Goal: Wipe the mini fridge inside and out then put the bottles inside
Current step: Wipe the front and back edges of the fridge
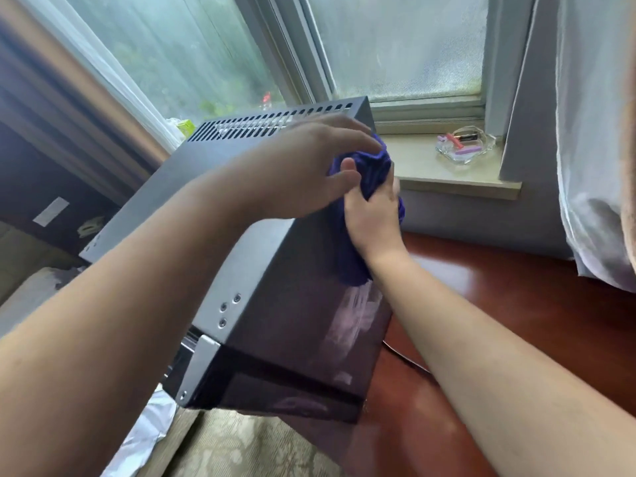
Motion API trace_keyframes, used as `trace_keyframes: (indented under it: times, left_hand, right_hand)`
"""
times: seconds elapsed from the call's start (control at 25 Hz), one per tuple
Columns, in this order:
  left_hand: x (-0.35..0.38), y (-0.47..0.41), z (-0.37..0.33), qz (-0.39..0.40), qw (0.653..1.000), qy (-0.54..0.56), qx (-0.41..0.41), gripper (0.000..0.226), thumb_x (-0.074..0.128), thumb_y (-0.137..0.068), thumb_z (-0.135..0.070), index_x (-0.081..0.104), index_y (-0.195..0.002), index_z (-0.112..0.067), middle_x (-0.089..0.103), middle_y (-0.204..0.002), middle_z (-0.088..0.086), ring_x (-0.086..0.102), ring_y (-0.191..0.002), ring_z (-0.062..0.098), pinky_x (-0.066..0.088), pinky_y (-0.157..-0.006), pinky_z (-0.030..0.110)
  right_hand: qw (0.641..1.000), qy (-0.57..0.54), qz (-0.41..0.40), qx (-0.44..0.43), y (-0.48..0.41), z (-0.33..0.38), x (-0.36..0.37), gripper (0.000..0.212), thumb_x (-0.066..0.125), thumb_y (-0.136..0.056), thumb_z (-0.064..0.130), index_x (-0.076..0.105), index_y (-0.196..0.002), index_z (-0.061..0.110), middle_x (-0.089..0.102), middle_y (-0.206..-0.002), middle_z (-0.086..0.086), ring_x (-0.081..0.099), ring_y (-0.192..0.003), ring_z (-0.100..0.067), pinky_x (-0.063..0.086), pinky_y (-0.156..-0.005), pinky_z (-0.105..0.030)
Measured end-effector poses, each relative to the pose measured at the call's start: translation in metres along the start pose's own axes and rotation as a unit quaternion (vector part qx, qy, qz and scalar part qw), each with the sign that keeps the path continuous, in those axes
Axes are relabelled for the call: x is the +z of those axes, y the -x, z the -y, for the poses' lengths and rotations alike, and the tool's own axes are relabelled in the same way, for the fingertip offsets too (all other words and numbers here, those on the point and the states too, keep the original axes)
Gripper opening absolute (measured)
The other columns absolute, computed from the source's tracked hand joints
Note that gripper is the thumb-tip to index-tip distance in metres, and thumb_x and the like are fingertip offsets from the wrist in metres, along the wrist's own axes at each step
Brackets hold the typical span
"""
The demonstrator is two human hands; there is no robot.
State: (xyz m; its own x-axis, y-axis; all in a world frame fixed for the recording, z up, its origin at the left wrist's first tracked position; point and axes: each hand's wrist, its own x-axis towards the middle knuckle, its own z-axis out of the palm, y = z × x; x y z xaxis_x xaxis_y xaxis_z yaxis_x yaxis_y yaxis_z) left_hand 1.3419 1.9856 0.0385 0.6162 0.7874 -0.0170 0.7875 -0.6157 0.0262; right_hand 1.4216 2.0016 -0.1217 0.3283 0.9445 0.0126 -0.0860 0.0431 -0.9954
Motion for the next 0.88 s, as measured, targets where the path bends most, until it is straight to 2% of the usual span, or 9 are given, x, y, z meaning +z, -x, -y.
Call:
trace_keyframes:
  times: [0.12, 0.2, 0.24, 0.36, 0.44, 0.52, 0.64, 0.8, 0.88]
  left_hand:
    - [0.012, -0.033, -0.037, 0.129, 0.984, -0.118, -0.016, 0.048, 0.054, -0.091, -0.020, 0.056, -0.139, -0.016, 0.055, -0.143, 0.002, 0.050, -0.134, 0.024, 0.042, -0.110, 0.041]
    - [0.027, -0.026, -0.051, 0.181, 0.961, -0.209, -0.023, 0.042, 0.054, -0.092, -0.029, 0.058, -0.132, -0.016, 0.057, -0.135, 0.003, 0.055, -0.126, 0.025, 0.046, -0.105, 0.041]
    - [0.031, -0.015, -0.057, 0.206, 0.947, -0.245, -0.021, 0.037, 0.055, -0.091, -0.029, 0.059, -0.126, -0.017, 0.057, -0.129, 0.002, 0.057, -0.118, 0.024, 0.048, -0.100, 0.039]
    - [0.038, 0.023, -0.074, 0.257, 0.925, -0.280, -0.026, 0.006, 0.055, -0.091, -0.024, 0.057, -0.097, -0.023, 0.046, -0.101, -0.003, 0.048, -0.077, 0.017, 0.048, -0.075, 0.036]
    - [0.036, 0.036, -0.079, 0.270, 0.927, -0.258, -0.038, 0.019, 0.052, -0.091, -0.022, 0.046, -0.073, -0.017, 0.046, -0.087, -0.003, 0.043, -0.063, 0.016, 0.048, -0.067, 0.035]
    - [0.034, 0.040, -0.073, 0.261, 0.935, -0.238, -0.030, 0.022, 0.044, -0.090, -0.028, 0.053, -0.073, -0.018, 0.058, -0.087, 0.000, 0.056, -0.072, 0.021, 0.051, -0.069, 0.034]
    - [0.030, 0.031, -0.056, 0.200, 0.955, -0.219, 0.013, 0.051, 0.028, -0.086, -0.036, 0.070, -0.106, -0.016, 0.068, -0.112, 0.008, 0.064, -0.100, 0.028, 0.051, -0.079, 0.034]
    - [0.027, -0.021, -0.029, 0.154, 0.959, -0.236, 0.031, 0.031, 0.047, -0.091, -0.017, 0.069, -0.113, -0.013, 0.064, -0.121, 0.007, 0.059, -0.115, 0.023, 0.047, -0.098, 0.038]
    - [0.027, -0.054, -0.017, 0.135, 0.966, -0.218, 0.017, 0.036, 0.047, -0.088, -0.017, 0.069, -0.117, -0.014, 0.063, -0.124, 0.008, 0.058, -0.118, 0.024, 0.047, -0.102, 0.042]
  right_hand:
    - [0.999, 0.037, 0.020, 0.015, 0.014, -0.010, -0.001, 0.058, 0.063, -0.089, 0.047, 0.041, -0.140, 0.031, 0.041, -0.132, -0.008, 0.044, -0.133, -0.039, 0.035, -0.114, -0.057]
    - [0.999, 0.003, 0.041, -0.010, 0.039, -0.024, -0.002, 0.053, 0.068, -0.085, 0.040, 0.038, -0.128, 0.045, 0.042, -0.131, -0.009, 0.045, -0.132, -0.038, 0.036, -0.113, -0.061]
    - [0.998, -0.011, 0.060, -0.021, 0.053, -0.033, -0.005, 0.051, 0.066, -0.085, 0.040, 0.038, -0.127, 0.047, 0.041, -0.129, -0.005, 0.045, -0.130, -0.034, 0.036, -0.113, -0.059]
    - [0.993, 0.013, 0.111, -0.047, 0.100, -0.059, -0.012, 0.049, 0.059, -0.090, 0.030, 0.045, -0.137, 0.028, 0.038, -0.126, 0.003, 0.039, -0.125, -0.019, 0.035, -0.116, -0.047]
    - [0.991, 0.015, 0.114, -0.076, 0.135, -0.063, -0.008, 0.046, 0.054, -0.088, 0.036, 0.042, -0.132, 0.035, 0.038, -0.129, 0.003, 0.039, -0.124, -0.018, 0.034, -0.117, -0.041]
    - [0.991, 0.022, 0.117, -0.068, 0.146, -0.059, -0.002, 0.040, 0.049, -0.087, 0.041, 0.048, -0.126, 0.031, 0.040, -0.129, 0.001, 0.040, -0.122, -0.022, 0.036, -0.114, -0.046]
    - [0.991, 0.047, 0.103, -0.067, 0.104, -0.052, -0.002, 0.049, 0.056, -0.087, 0.031, 0.053, -0.131, 0.008, 0.037, -0.124, 0.003, 0.042, -0.121, -0.030, 0.038, -0.110, -0.055]
    - [0.995, 0.040, 0.076, -0.048, 0.034, -0.025, -0.008, 0.066, 0.048, -0.084, 0.045, 0.049, -0.138, 0.007, 0.041, -0.123, -0.008, 0.043, -0.128, -0.036, 0.035, -0.112, -0.053]
    - [0.997, 0.028, 0.069, -0.017, 0.005, -0.015, -0.010, 0.064, 0.052, -0.089, 0.045, 0.045, -0.143, 0.013, 0.041, -0.124, -0.010, 0.040, -0.134, -0.036, 0.032, -0.115, -0.053]
